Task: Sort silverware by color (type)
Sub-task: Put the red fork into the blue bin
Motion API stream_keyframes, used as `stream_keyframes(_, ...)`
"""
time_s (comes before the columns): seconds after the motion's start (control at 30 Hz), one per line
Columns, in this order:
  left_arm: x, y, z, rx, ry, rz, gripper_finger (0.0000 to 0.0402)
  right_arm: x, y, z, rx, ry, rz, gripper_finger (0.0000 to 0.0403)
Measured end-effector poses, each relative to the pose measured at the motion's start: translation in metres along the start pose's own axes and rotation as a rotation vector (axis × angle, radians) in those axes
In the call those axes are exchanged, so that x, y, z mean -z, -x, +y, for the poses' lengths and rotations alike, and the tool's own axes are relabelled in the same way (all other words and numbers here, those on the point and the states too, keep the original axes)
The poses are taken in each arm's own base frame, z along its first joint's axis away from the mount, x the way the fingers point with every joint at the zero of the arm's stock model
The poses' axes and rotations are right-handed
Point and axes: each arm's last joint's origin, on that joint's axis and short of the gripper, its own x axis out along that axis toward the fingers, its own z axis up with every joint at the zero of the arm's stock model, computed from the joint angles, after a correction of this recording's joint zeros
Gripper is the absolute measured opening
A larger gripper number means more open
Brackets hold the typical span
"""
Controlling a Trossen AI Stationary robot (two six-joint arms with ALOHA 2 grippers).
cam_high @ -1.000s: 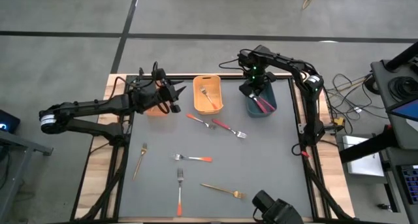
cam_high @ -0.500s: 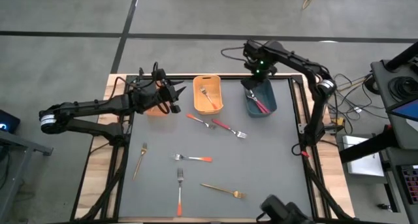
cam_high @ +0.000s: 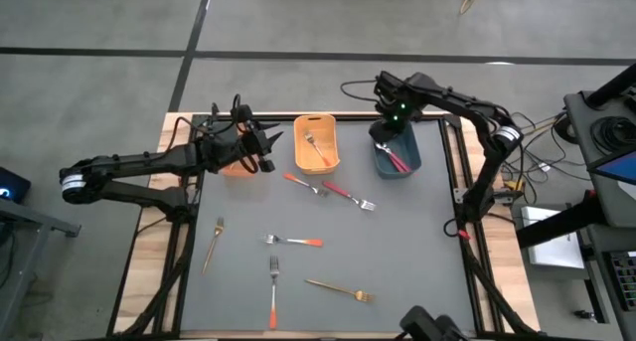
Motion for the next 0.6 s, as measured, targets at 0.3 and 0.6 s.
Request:
stream_keyframes(0.3, 0.000, 0.000, 0.000, 0.000, 0.001, 0.000, 0.0091, 0.008, -0.039, -0.007, 0.007, 0.003, 0.051, 0.0064)
stream_keyframes(0.6, 0.000, 0.000, 0.000, 0.000, 0.001, 0.000, 0.0091, 0.009, -0.050, -0.002, 0.003, 0.042, 0.017, 0.0132)
